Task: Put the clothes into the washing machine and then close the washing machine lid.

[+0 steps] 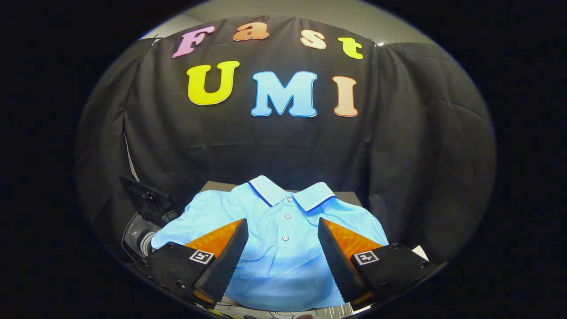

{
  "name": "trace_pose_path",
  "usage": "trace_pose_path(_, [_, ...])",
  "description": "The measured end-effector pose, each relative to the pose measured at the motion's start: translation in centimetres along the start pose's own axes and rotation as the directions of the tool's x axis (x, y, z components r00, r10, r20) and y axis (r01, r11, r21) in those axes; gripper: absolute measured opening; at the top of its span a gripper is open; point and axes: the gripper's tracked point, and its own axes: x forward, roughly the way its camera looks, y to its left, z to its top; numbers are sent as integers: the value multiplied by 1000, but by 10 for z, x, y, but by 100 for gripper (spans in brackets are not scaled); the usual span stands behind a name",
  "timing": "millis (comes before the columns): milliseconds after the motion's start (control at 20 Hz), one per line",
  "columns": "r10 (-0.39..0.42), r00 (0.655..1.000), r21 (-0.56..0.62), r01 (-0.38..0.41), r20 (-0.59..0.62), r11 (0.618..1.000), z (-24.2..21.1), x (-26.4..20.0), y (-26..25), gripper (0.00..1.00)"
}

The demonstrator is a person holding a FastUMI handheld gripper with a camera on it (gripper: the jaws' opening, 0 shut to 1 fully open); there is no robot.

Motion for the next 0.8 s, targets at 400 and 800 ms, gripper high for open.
trace_pose_path(400, [23,996,-13,-24,-81,1000,-28,28,18,99])
trace_pose_path(800, [39,990,-13,-42,-136,999,-43,35,23,98])
